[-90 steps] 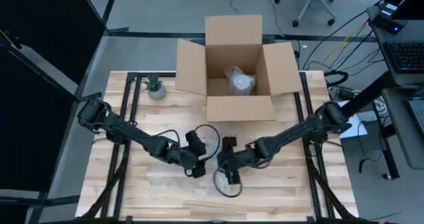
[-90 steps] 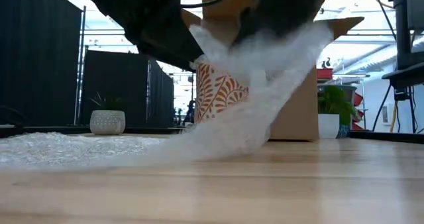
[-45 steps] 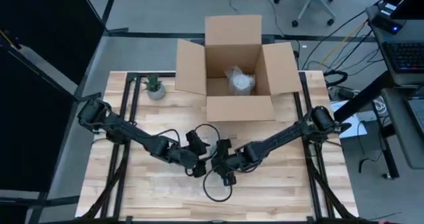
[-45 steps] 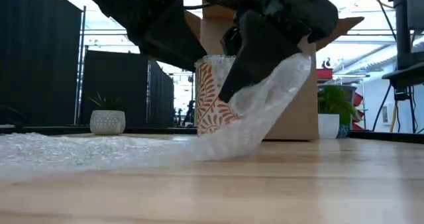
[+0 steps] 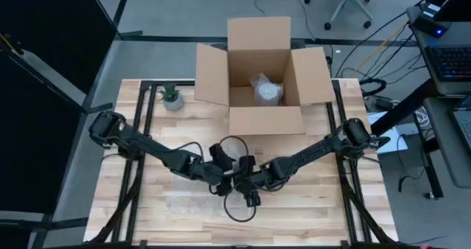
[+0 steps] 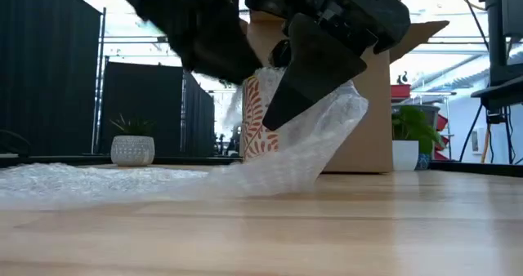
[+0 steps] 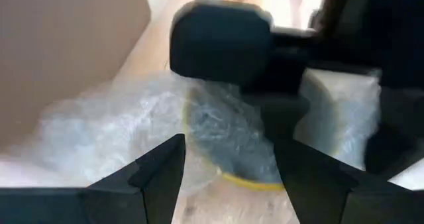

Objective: Wrap mug
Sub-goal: Wrap the orange patterned mug with bubble wrap

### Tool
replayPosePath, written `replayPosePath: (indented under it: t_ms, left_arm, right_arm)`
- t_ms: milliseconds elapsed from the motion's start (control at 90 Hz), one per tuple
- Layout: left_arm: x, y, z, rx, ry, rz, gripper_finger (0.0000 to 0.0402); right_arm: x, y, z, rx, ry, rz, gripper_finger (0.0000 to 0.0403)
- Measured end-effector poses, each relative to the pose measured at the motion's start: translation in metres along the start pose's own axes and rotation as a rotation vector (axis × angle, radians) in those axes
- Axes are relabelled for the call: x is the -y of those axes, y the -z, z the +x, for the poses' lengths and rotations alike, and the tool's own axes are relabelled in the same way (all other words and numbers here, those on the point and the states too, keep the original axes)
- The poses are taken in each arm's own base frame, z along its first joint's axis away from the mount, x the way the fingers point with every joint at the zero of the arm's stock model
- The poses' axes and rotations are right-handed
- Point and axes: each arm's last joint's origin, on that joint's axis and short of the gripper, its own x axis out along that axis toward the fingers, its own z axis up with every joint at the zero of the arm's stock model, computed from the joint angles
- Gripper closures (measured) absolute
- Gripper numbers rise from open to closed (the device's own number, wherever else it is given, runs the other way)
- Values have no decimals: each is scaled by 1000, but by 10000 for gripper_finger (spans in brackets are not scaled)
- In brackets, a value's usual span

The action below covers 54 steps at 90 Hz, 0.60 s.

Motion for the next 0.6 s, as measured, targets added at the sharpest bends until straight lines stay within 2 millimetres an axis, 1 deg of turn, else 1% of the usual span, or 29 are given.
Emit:
replayPosePath:
  t_ms: [89, 244, 311, 422, 489, 600]
  left_arm:
    - [1, 4, 6, -13, 3, 4, 180]
    - [3, 5, 8, -18, 17, 2, 180]
    - [3, 5, 9, -20, 21, 2, 180]
    - [3, 6, 8, -24, 27, 4, 180]
    - [3, 6, 8, -26, 29, 6, 180]
    - [3, 6, 9, -28, 31, 7, 180]
  right_arm:
    - [0, 0, -1, -7, 0, -2, 152]
    - [0, -5, -21, 29, -14, -6, 152]
    - [2, -8, -36, 50, -24, 1, 152]
    - [6, -17, -71, 131, -36, 23, 152]
    - [10, -19, -89, 154, -32, 25, 152]
    - [12, -18, -106, 166, -18, 32, 152]
